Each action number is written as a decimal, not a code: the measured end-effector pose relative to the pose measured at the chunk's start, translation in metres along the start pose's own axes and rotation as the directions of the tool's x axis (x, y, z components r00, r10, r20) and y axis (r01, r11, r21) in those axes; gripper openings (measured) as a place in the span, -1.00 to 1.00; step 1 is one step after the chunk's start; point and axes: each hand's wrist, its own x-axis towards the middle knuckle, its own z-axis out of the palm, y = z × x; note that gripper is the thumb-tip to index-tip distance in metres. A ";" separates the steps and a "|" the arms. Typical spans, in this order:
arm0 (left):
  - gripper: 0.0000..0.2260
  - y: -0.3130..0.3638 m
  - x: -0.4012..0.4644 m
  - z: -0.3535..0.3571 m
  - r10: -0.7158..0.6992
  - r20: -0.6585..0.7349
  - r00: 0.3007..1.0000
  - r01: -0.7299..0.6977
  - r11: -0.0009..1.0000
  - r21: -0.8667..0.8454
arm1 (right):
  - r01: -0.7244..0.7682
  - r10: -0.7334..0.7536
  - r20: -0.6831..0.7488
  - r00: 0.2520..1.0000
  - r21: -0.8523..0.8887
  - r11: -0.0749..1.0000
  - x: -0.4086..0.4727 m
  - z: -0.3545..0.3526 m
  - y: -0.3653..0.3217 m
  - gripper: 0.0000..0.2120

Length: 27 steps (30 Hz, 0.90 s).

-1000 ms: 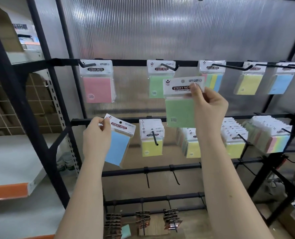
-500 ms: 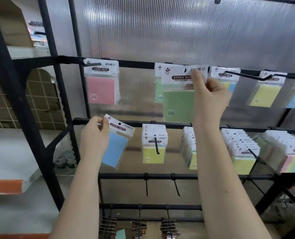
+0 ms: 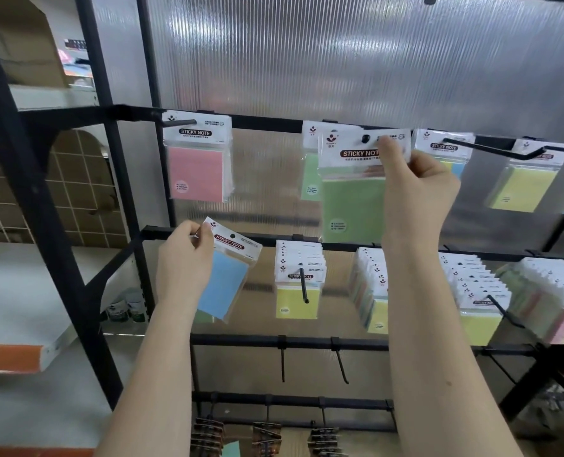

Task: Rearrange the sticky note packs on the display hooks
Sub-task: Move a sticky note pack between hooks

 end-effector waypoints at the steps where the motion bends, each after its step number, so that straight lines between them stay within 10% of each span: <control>1: -0.75 0.000 0.001 0.000 0.007 -0.003 1.000 -0.007 1.000 -0.002 | -0.006 0.006 0.004 1.000 0.000 1.000 0.000 0.000 0.001 -0.44; 27: -0.73 0.015 0.015 0.022 0.002 -0.080 0.997 -0.005 0.999 -0.046 | -0.161 0.157 -0.041 0.987 -0.125 0.979 0.078 0.051 0.080 -0.80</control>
